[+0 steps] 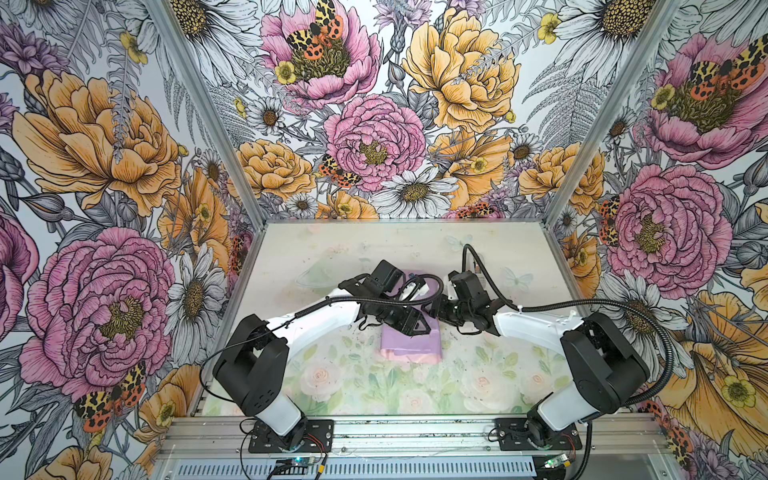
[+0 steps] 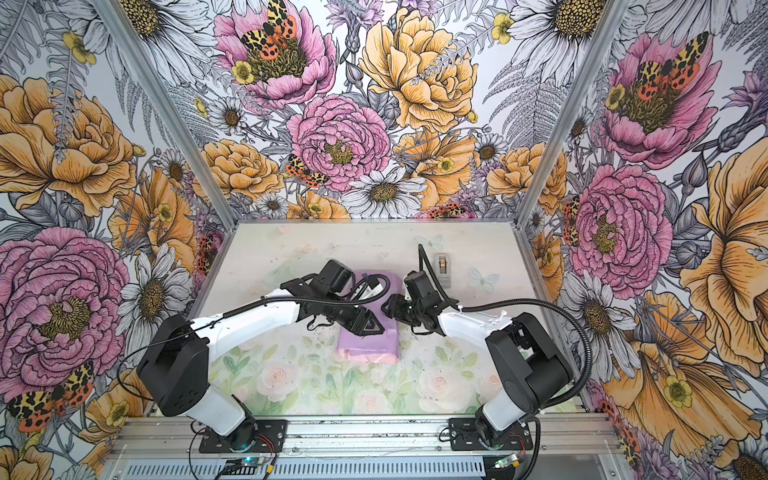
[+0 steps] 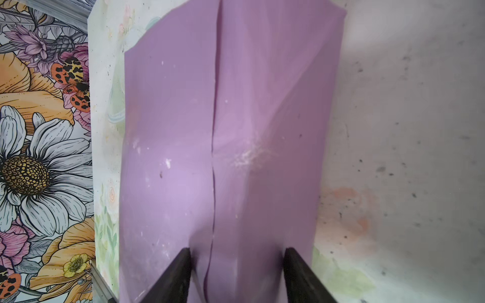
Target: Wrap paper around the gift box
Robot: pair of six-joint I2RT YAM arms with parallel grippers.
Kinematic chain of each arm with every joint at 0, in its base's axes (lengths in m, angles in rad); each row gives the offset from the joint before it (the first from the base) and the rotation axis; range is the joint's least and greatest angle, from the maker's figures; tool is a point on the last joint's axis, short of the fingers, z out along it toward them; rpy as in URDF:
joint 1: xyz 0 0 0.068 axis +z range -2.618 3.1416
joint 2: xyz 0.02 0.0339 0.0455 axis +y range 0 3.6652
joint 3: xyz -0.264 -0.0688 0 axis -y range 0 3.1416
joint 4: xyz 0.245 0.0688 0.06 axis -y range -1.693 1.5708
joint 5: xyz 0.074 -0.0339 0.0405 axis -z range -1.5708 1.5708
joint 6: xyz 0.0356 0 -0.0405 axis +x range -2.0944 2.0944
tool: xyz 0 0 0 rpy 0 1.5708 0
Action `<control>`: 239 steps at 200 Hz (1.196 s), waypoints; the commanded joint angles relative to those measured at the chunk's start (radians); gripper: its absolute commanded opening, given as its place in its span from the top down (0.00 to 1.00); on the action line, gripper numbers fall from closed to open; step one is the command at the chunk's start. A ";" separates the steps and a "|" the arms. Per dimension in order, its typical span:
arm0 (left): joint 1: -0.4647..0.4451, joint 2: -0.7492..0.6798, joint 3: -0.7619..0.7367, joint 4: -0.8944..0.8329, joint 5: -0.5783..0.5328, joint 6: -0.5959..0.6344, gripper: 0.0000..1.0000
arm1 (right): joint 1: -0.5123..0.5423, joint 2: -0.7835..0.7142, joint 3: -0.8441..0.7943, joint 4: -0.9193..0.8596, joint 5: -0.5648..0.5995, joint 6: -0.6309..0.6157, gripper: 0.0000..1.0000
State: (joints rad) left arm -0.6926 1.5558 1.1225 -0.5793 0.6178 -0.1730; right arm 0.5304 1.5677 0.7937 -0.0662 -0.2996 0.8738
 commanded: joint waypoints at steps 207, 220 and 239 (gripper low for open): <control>0.170 0.041 -0.067 0.089 -0.316 -0.433 0.20 | 0.013 -0.036 0.122 -0.184 0.042 -0.007 0.25; 0.164 0.043 -0.060 0.087 -0.319 -0.433 0.21 | 0.013 -0.029 0.132 -0.198 0.041 -0.004 0.25; 0.151 0.047 -0.046 0.078 -0.325 -0.431 0.21 | 0.015 -0.016 0.142 -0.216 0.042 -0.004 0.25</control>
State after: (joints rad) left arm -0.5228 1.5940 1.0348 -0.5133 0.3229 -0.5968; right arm 0.5438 1.5589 0.9001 -0.2382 -0.2630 0.8669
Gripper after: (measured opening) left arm 0.794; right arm 0.746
